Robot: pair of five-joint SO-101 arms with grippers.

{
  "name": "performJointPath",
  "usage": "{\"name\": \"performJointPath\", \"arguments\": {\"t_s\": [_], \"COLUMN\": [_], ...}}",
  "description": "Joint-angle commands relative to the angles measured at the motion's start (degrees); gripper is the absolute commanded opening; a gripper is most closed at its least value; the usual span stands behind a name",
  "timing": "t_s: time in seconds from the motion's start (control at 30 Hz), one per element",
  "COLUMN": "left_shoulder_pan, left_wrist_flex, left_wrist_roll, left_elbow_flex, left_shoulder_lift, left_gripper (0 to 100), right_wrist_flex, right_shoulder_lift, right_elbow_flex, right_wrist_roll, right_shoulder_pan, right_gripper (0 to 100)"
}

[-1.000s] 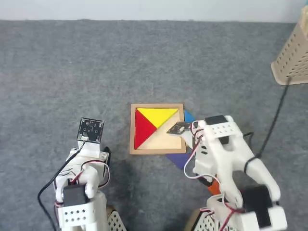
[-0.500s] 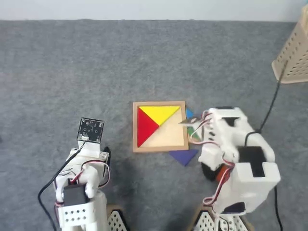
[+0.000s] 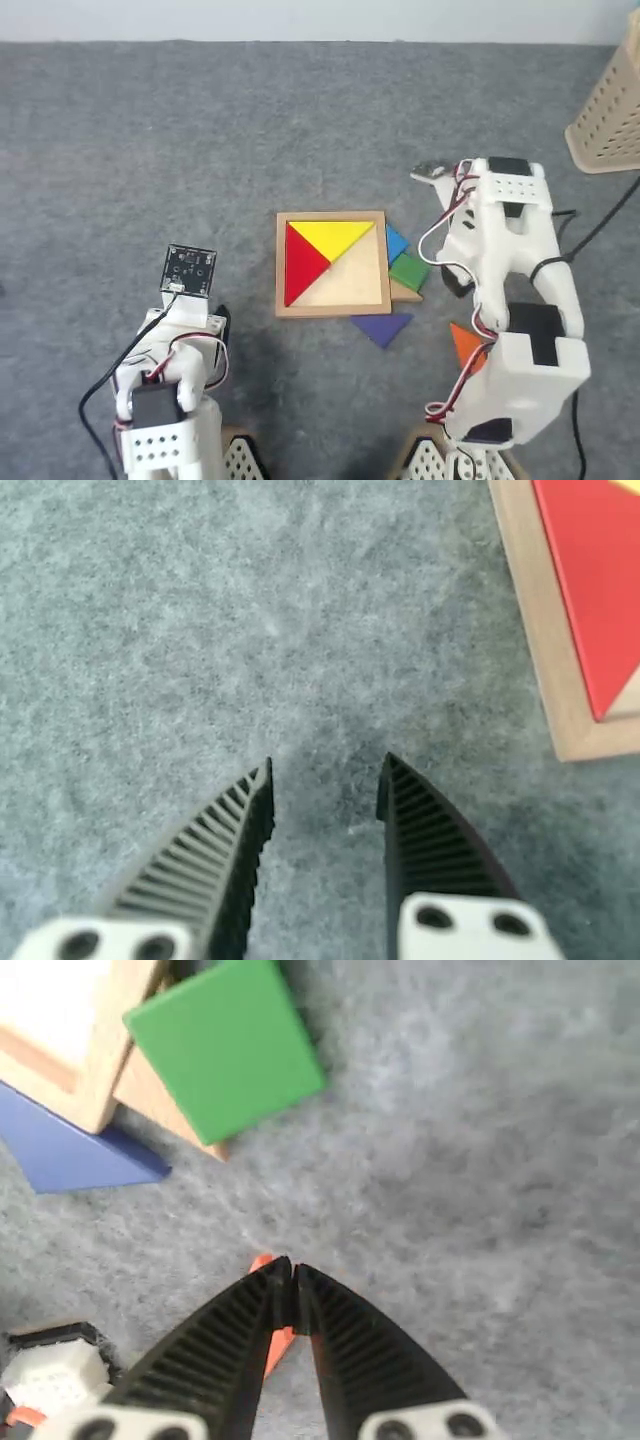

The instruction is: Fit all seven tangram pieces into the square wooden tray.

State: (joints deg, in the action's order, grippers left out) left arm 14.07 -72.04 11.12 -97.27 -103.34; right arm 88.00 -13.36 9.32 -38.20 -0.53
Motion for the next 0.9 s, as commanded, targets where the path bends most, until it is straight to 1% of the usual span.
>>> {"name": "performJointPath", "arguments": {"t_s": [0.0, 0.13, 0.23, 0.37, 0.5, 0.57, 0.7, 0.87], "left_shoulder_pan": [-0.09, -0.09, -0.09, -0.09, -0.09, -0.09, -0.09, -0.09], "left_wrist_flex": [-0.26, -0.26, -0.26, -0.26, -0.26, -0.26, -0.26, -0.26], "left_wrist_roll": [0.26, 0.26, 0.26, 0.26, 0.26, 0.26, 0.26, 0.26], "left_elbow_flex": [0.66, 0.66, 0.66, 0.66, 0.66, 0.66, 0.66, 0.66], "left_shoulder_lift": [-0.35, -0.35, -0.35, -0.35, -0.35, -0.35, -0.35, -0.35], "left_gripper": [17, 17, 17, 17, 17, 17, 17, 17], "right_wrist_flex": [2.07, -1.98, -4.79, -7.25, -12.97, -14.81, -19.38, -22.73], "right_shoulder_lift": [2.68, 11.91, 18.51, 20.44, 19.82, 19.65, 19.56, 19.56], "right_elbow_flex": [-0.18, 14.07, 23.21, 28.48, 30.77, 32.26, 37.71, 40.35], "right_wrist_roll": [1.05, -6.33, -10.11, -15.47, -15.74, -15.82, -16.35, -13.8], "right_shoulder_pan": [-0.66, -0.75, -1.98, -5.85, -10.42, -11.21, -8.84, -5.93], "right_gripper": [0.6, 0.6, 0.6, 1.4, 12.1, 16.1, 17.2, 17.0]}}
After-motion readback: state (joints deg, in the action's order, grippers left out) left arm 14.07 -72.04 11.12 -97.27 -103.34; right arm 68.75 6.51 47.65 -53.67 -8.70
